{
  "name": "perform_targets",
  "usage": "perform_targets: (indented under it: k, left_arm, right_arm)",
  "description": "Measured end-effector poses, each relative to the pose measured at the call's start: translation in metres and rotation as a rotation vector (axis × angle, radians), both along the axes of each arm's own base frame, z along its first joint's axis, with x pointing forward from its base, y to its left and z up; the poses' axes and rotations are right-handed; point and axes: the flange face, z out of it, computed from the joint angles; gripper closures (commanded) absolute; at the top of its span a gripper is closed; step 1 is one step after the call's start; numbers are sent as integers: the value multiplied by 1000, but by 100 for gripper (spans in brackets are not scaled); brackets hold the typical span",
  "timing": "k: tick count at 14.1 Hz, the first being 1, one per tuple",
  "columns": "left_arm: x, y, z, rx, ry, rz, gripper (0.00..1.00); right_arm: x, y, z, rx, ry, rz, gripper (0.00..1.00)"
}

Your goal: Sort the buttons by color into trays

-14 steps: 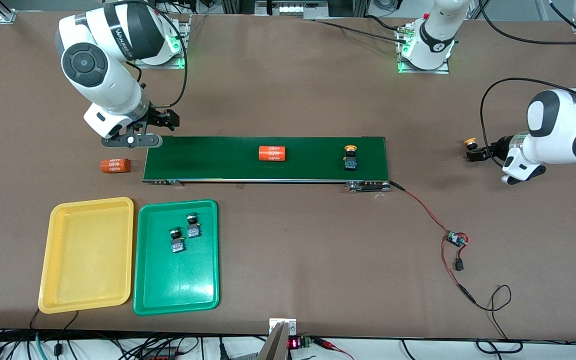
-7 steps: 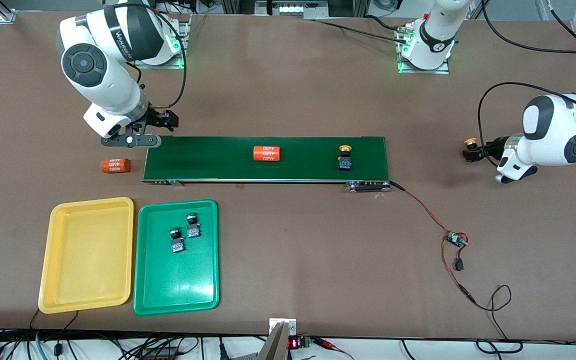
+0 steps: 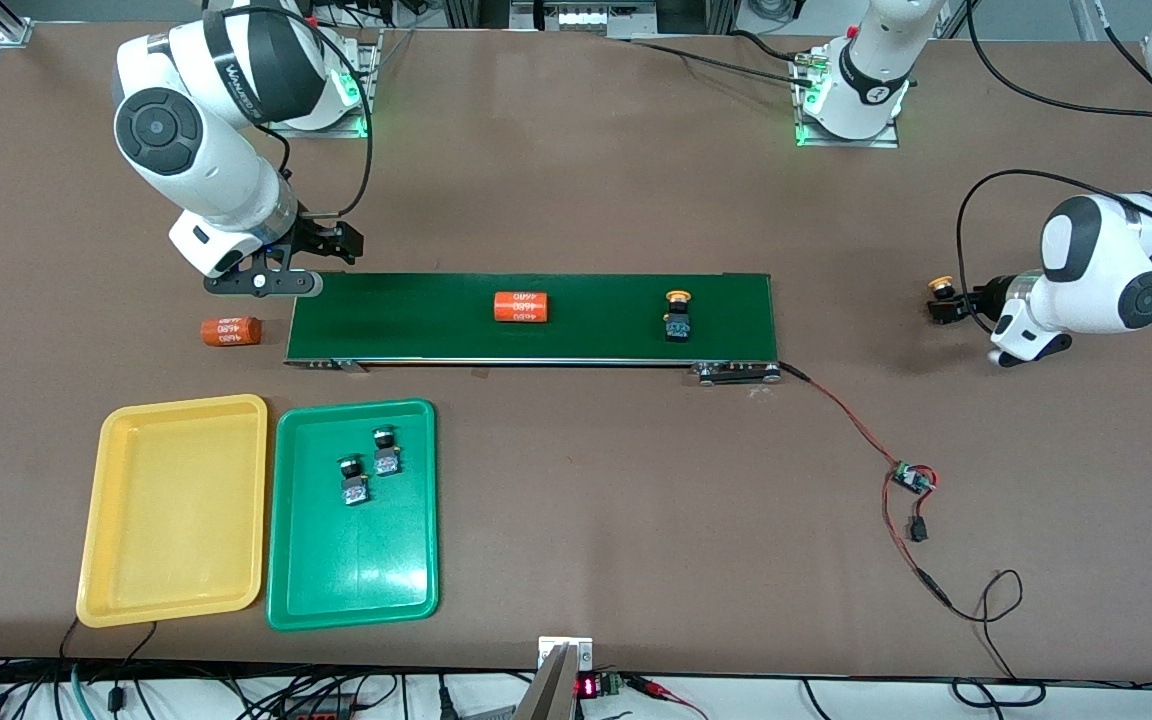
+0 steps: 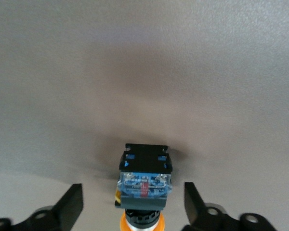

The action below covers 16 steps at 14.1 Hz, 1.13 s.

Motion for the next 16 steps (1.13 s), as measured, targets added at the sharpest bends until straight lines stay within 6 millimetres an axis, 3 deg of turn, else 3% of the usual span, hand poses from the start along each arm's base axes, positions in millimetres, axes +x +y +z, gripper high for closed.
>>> perform_targets:
  k: [2, 4, 7, 11, 13, 16]
  left_arm:
    - [0, -2, -3, -2, 5, 4, 78]
    - [1, -8, -2, 17, 18, 35, 98]
    - [8, -23, 9, 48, 27, 43, 100]
    - [32, -70, 63, 93, -40, -54, 100]
    - [46, -109, 97, 130, -104, -132, 100]
    - [68, -197, 147, 170, -222, -288, 100]
  right_arm:
    - [1, -1, 0, 4, 1, -6, 0]
    - [1, -1, 0, 17, 5, -21, 0]
    - [1, 0, -2, 27, 4, -30, 0]
    - [3, 3, -6, 31, -6, -27, 0]
    - [3, 6, -9, 31, -6, -23, 0]
    - [4, 7, -10, 32, -7, -22, 0]
